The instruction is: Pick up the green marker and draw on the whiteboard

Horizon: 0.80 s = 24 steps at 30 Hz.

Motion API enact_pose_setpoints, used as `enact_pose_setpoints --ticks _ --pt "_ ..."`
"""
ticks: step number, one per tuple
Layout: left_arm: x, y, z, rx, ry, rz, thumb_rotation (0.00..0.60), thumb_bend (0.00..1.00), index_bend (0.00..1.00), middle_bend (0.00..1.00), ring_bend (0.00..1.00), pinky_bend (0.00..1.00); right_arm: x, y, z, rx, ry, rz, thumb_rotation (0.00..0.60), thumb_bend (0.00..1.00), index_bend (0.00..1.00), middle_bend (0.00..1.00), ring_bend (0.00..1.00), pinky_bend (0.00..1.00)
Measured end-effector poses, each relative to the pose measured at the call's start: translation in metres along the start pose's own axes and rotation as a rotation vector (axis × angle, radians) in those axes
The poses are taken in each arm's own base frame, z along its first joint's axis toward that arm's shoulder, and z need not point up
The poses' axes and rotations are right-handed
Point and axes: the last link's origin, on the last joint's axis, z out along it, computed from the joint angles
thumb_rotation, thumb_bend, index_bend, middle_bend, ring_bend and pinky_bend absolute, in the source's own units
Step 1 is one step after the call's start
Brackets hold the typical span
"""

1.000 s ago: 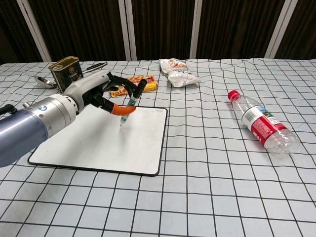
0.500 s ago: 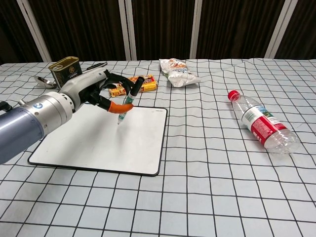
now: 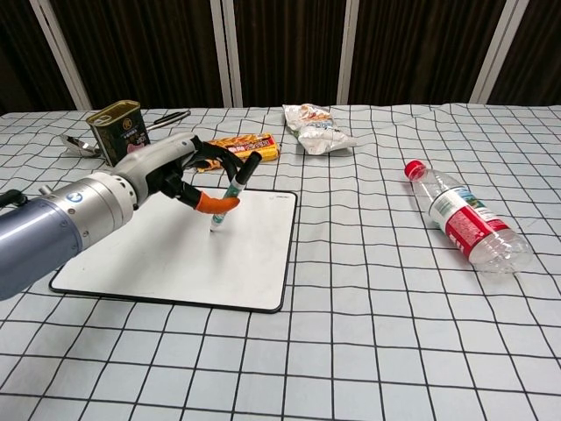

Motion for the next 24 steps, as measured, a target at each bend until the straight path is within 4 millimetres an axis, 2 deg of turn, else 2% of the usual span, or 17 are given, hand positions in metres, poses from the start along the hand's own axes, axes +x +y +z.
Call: enact_pose_setpoints --ticks 14,24 --pt "0.010 -0.015 0.004 0.032 0.021 0.049 0.600 0.49 0.76 0.18 0.02 0.06 0.000 -0.001 0.000 0.001 -0.002 -0.001 0.600 0.31 0.00 0.00 0.00 0.00" --pt "0.039 -0.041 0.006 0.072 0.077 0.148 0.600 0.49 0.76 0.18 0.02 0.06 -0.001 -0.001 -0.001 0.003 -0.002 -0.001 0.600 0.31 0.00 0.00 0.00 0.00"
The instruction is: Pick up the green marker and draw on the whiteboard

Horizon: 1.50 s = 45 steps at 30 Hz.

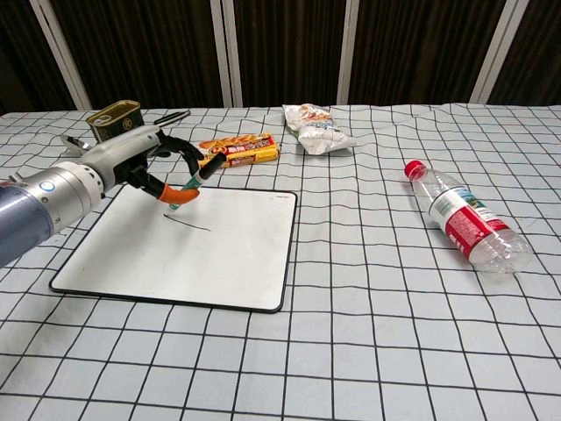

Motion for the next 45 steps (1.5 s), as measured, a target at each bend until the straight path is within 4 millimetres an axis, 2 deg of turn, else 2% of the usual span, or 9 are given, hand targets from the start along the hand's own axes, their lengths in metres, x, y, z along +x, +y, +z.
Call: enact_pose_setpoints --ticks 6,13,20,30,45 --pt "0.018 -0.008 0.004 0.003 0.048 0.013 0.600 0.49 0.76 0.18 0.02 0.06 0.000 0.000 0.000 -0.001 0.000 0.000 0.600 0.31 0.00 0.00 0.00 0.00" --pt "0.029 0.003 0.001 -0.030 0.082 -0.088 0.600 0.49 0.76 0.18 0.02 0.06 0.000 0.000 0.000 -0.002 -0.002 0.000 0.600 0.31 0.00 0.00 0.00 0.00" --pt "0.017 0.020 -0.011 -0.062 0.033 -0.175 0.600 0.49 0.76 0.18 0.02 0.06 0.000 0.000 0.000 -0.006 -0.001 0.001 0.600 0.31 0.00 0.00 0.00 0.00" --pt "-0.010 0.029 -0.018 -0.047 -0.024 -0.181 0.600 0.49 0.76 0.18 0.02 0.06 0.001 0.001 0.000 -0.007 0.000 0.007 0.600 0.31 0.00 0.00 0.00 0.00" --pt "-0.015 0.027 -0.016 -0.022 -0.023 -0.173 0.600 0.49 0.76 0.18 0.02 0.06 0.000 0.000 0.000 -0.009 -0.004 0.009 0.600 0.31 0.00 0.00 0.00 0.00"
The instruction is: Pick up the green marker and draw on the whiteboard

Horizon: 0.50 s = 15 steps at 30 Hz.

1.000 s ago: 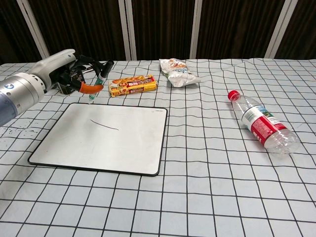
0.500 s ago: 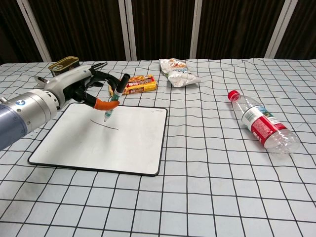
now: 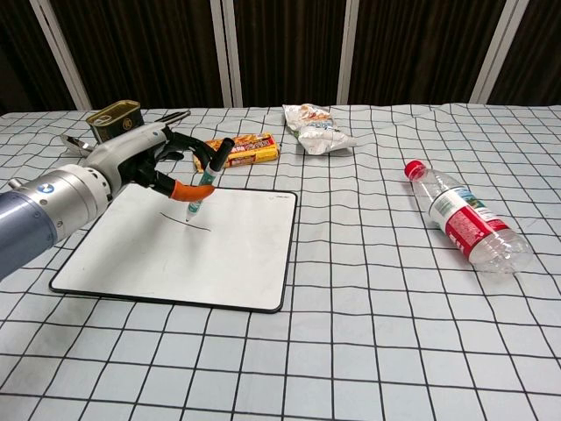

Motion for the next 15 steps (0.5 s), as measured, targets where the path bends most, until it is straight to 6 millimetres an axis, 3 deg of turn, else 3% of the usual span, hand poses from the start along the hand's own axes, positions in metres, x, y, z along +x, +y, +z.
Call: enact_pose_setpoints --ticks 15 --pt "-0.0007 -0.0076 -0.0018 0.021 -0.010 0.026 0.600 0.49 0.76 0.18 0.02 0.06 0.0003 0.0001 0.0001 0.000 -0.001 0.000 0.600 0.31 0.00 0.00 0.00 0.00"
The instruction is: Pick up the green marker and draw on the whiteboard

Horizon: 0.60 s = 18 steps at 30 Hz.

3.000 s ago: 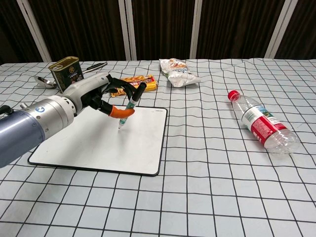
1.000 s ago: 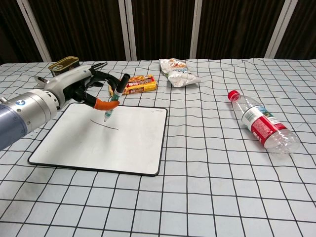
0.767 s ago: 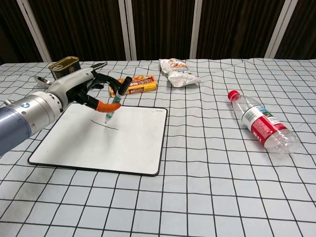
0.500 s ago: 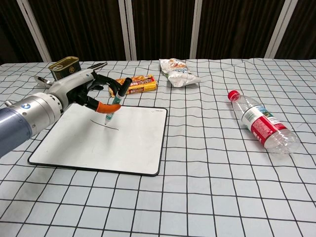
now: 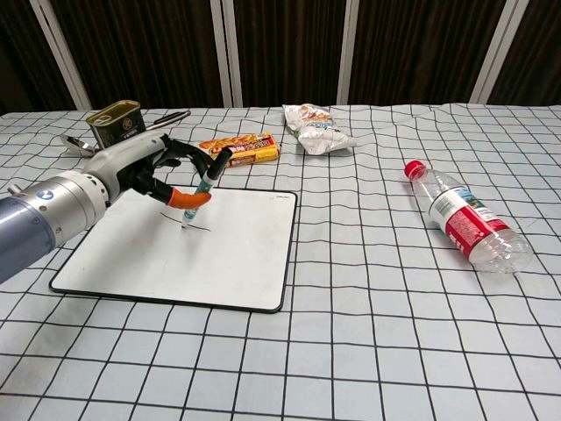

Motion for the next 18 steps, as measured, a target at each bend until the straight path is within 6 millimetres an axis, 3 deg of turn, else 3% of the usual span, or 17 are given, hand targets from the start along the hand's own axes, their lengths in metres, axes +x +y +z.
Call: enact_pose_setpoints --ticks 18 --pt "0.015 -0.018 -0.026 0.039 0.001 -0.006 0.600 0.49 0.76 0.19 0.02 0.06 -0.001 -0.001 0.000 -0.001 0.000 -0.005 0.600 0.31 0.00 0.00 0.00 0.00"
